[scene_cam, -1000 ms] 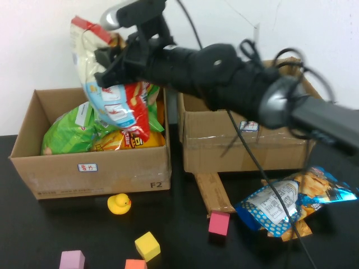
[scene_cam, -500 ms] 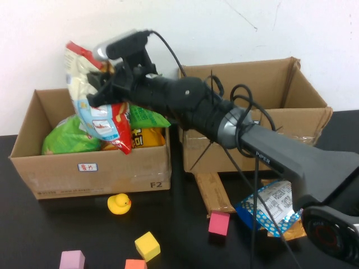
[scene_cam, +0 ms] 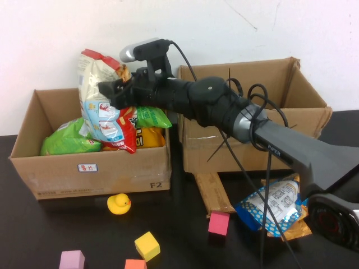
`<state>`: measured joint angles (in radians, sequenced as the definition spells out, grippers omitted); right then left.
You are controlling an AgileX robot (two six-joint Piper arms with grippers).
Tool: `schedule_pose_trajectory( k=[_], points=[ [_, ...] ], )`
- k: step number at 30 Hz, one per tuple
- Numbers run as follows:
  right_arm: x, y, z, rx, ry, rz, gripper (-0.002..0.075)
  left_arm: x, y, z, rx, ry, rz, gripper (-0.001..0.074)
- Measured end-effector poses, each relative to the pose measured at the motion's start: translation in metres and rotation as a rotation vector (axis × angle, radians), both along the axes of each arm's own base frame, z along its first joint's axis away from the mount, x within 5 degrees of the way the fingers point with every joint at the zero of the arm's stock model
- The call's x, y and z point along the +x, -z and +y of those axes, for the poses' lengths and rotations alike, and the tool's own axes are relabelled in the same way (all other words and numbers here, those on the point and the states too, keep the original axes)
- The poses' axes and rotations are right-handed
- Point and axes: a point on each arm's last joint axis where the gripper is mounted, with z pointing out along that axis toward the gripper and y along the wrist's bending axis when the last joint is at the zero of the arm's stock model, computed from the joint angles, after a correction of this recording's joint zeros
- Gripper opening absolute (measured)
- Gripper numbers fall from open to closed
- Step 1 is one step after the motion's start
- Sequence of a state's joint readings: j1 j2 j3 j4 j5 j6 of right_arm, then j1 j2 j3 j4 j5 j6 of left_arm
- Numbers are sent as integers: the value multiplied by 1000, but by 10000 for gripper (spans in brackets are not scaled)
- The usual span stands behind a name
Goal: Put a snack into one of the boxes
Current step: Place the potato chip in the potato chip box, then pick up the biscuit
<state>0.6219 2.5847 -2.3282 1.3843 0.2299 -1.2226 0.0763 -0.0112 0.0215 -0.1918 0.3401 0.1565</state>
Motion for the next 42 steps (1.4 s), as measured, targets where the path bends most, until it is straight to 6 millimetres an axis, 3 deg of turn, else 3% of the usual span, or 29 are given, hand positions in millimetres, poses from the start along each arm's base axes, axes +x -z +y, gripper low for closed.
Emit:
schedule_pose_trajectory(
  k=[2, 5, 8, 11, 15, 22, 26, 30, 33, 38, 42],
  points=[
    [0, 1, -1, -9, -19, -4, 608, 0, 0, 0, 0, 0, 0, -3],
    [1, -6, -7, -17, -49, -20, 632, 0, 0, 0, 0, 0, 0, -3],
    [1, -27, -15, -11, -78, -49, 625, 0, 0, 0, 0, 0, 0, -3],
    [-4, -61, -23, 7, -113, -103, 589, 0, 0, 0, -1, 0, 0, -3],
    [-20, -116, -37, -2, -185, -211, 471, 0, 0, 0, -1, 0, 0, -3],
    [-68, -205, -69, -189, -307, -364, 72, 0, 0, 0, -1, 0, 0, -3],
    [-94, -233, -96, -406, -302, -325, 14, 0, 0, 0, -1, 0, 0, -3],
    [-112, -236, -128, -712, -251, -160, 4, 0, 0, 0, -1, 0, 0, -3],
    [-112, -231, -150, -904, -149, -73, 0, 0, 0, 0, -2, 0, 0, -3],
    [-120, -216, -170, -1002, -121, 5, 0, 0, 0, 0, -2, 0, 0, -3],
    [-135, -188, -181, -1079, -166, 99, 0, 0, 0, 0, -2, 0, 0, -3]
  ],
)
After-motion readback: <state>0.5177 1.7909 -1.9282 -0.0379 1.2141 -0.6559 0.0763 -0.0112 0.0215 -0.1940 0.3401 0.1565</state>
